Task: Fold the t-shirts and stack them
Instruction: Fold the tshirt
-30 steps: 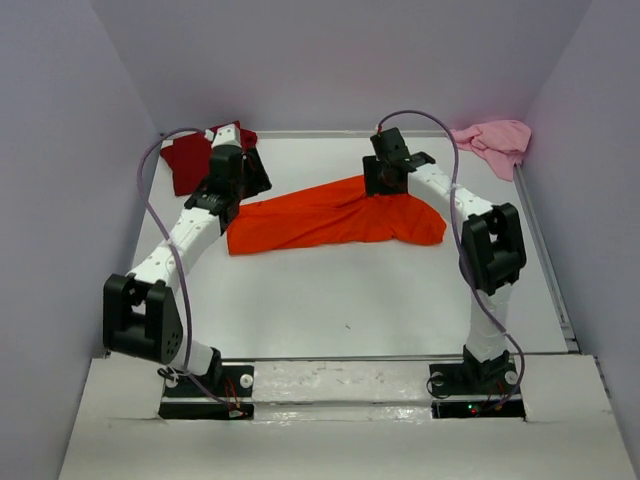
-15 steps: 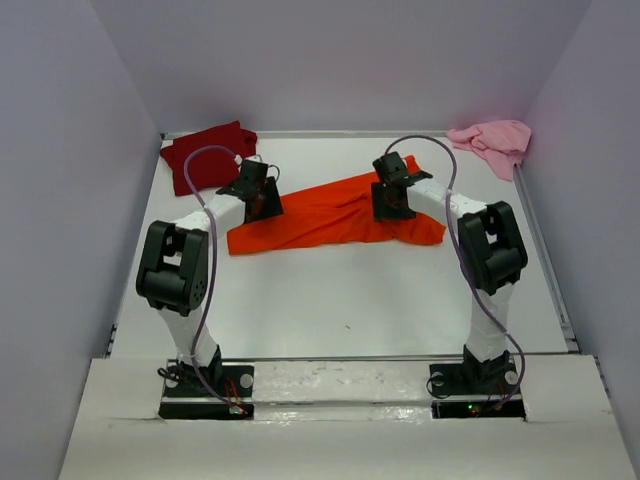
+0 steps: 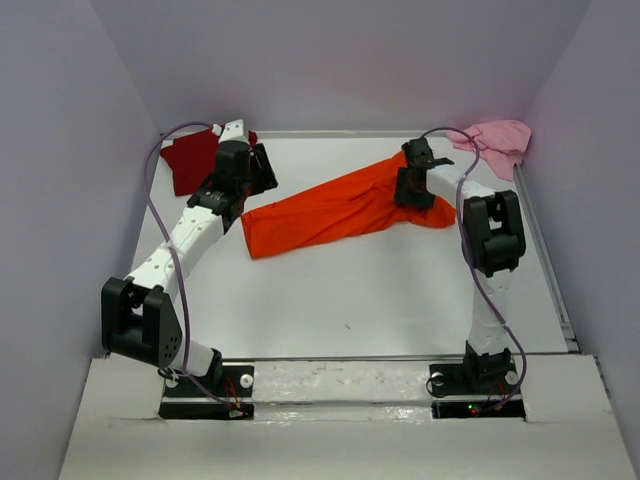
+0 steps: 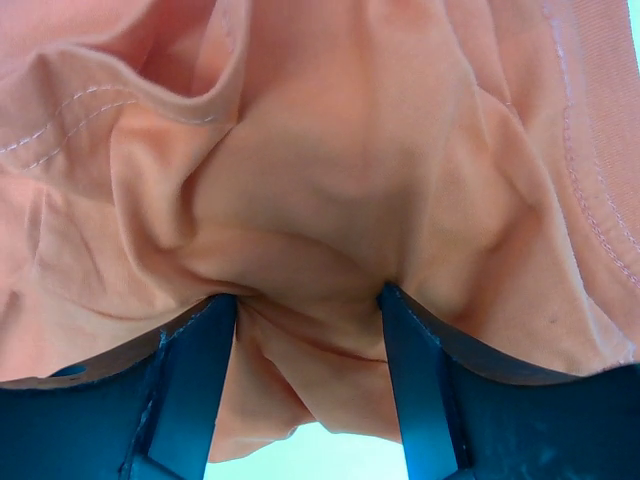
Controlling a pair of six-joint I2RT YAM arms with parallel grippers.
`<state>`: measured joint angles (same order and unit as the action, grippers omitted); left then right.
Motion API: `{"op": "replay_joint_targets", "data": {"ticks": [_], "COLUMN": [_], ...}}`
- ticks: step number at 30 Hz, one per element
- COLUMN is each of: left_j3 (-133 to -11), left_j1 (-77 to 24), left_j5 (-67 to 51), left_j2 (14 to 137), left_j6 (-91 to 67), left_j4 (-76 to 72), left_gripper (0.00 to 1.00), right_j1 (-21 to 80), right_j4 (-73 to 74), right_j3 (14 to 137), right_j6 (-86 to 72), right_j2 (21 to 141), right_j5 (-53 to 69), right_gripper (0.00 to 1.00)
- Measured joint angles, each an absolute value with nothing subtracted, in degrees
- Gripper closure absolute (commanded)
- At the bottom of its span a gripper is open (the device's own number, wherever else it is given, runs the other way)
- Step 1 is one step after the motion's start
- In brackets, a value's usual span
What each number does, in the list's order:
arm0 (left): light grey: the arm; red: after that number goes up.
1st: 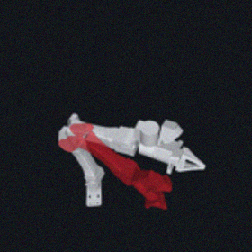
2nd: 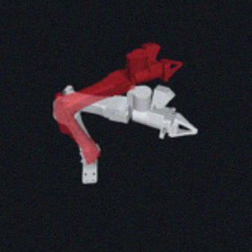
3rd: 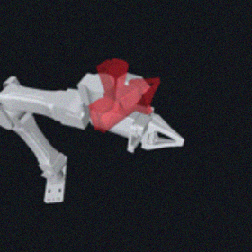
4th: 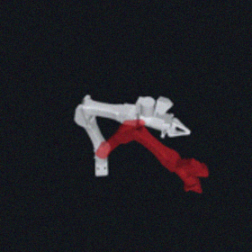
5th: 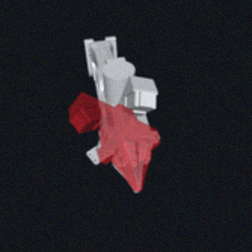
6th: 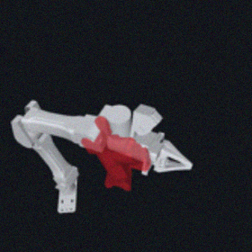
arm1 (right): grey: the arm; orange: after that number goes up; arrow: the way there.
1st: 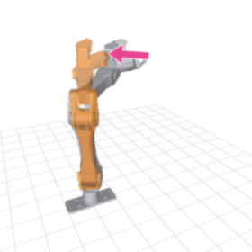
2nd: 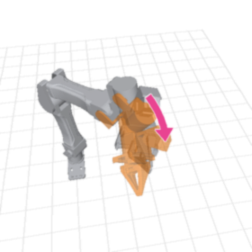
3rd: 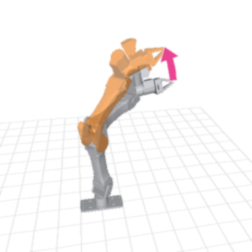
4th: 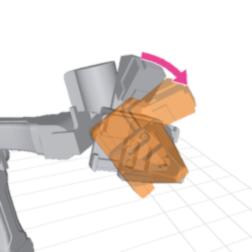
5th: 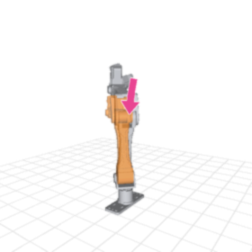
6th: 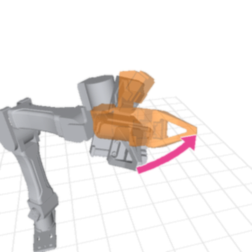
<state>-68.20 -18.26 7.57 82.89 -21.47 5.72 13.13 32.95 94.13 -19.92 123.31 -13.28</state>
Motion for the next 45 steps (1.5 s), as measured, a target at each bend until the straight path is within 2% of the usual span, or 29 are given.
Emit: {"op": "replay_joint_targets", "data": {"ticks": [7,16,20,24,27,29,34,39,45], "left_j3": [-68.18,-68.05,-67.96,-67.94,-67.83,-67.83,-66.94,-66.17,-63.92], "left_j1": [-18.24,-17.45,-17.12,-16.75,-16.40,-15.99,-15.05,-14.79,-14.79], "left_j5": [7.55,6.42,5.54,4.64,4.29,3.86,3.25,3.33,6.22], "left_j2": [82.63,82.15,81.36,80.73,80.38,80.36,80.07,79.44,74.59], "left_j6": [-21.45,-21.50,-21.52,-21.52,-21.54,-21.63,-21.78,-21.76,-21.43], "left_j4": [5.89,5.82,5.80,5.74,5.52,5.32,4.97,4.78,4.19], "left_gripper": [0.31,0.31,0.31,0.31,0.31,0.31,0.30,0.31,0.31], "right_j1": [12.34,10.83,10.74,10.74,10.83,11.09,13.02,19.62,31.38], "right_j4": [36.82,45.34,46.22,45.87,43.99,42.85,41.25,35.22,27.55], "right_j3": [107.90,135.20,141.10,141.18,134.69,128.53,122.54,119.00,109.56], "right_j6": [-18.79,-17.76,-17.28,-15.42,-13.65,-12.10,-10.68,-9.63,-9.63], "right_j2": [131.46,146.65,149.91,149.80,145.51,139.96,127.22,115.77,117.56], "right_j5": [-12.91,-9.37,-7.94,-6.00,-4.40,-3.53,-0.10,6.85,14.79], "right_gripper": [0.37,0.35,0.35,0.34,0.34,0.32,0.30,0.30,0.30]}}
